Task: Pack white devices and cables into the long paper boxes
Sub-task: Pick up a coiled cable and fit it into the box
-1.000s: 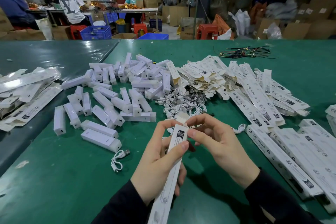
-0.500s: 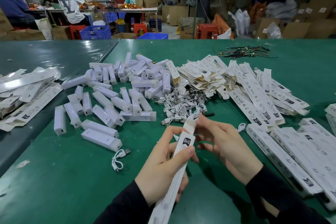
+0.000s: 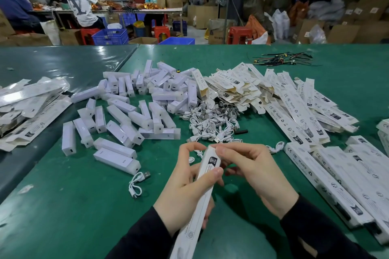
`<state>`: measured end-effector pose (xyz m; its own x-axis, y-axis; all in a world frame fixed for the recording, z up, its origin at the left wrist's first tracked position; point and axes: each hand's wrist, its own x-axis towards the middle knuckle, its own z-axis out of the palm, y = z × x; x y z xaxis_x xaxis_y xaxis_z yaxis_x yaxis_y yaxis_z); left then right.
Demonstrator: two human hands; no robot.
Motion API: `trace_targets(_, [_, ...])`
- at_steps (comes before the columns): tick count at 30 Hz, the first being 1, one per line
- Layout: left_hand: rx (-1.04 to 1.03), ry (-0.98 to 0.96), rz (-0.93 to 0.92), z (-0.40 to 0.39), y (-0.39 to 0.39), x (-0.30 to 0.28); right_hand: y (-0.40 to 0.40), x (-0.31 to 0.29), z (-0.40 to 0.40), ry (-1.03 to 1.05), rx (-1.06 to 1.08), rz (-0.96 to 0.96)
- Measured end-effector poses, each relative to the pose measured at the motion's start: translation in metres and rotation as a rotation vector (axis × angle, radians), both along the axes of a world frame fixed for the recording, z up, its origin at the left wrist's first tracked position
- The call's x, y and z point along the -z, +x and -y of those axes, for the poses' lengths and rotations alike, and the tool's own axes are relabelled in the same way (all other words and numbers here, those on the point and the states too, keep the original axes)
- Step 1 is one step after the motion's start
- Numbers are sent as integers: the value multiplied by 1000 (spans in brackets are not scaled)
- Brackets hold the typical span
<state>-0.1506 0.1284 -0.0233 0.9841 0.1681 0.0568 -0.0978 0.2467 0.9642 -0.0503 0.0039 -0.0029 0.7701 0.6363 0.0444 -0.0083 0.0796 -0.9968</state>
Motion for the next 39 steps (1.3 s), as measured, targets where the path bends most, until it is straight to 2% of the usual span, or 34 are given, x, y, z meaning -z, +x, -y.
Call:
trace_targets(4, [-23,-41,-42,-1,-1,-4,-4,5,0,-18,11,312])
trace_targets(10, [-14,-57,-86,7,-1,-4,-7,6,-1,-112,3,509])
trace_targets(12, [-76,-65,-77,8,1,-6,-9,6,-2,-128,-27,510])
trace_targets(15, [-282,-44,-60,1,4,-8,-17,10,-5,-136,-7,419])
trace_targets(21, [-574,-104,81,-8,3,-12,-51,20,-16,-190,-107,511])
trace_targets(25, [-642,-181,158,-9,2,-13,-59,17,-16,-197,-27,549])
trace_targets(27, [-631,-253,180,-10,2,-13,-57,12,-8,-305,14,679])
trace_targets(30, [-581,-372,168,-6,3,-12,-61,2,2,-567,95,1035])
trace_targets(32, [-535,-416,145,-3,4,-11,-64,-2,5,-625,108,1189])
trace_targets(34, [-502,-404,99,-1,4,-9,-54,-1,13,-584,161,1301])
trace_targets(37, [-488,-275,35,-2,2,-9,-26,-9,46,-550,348,1189])
trace_targets(39, [-497,-233,31,-7,0,-10,-2,-13,81,-614,594,1037])
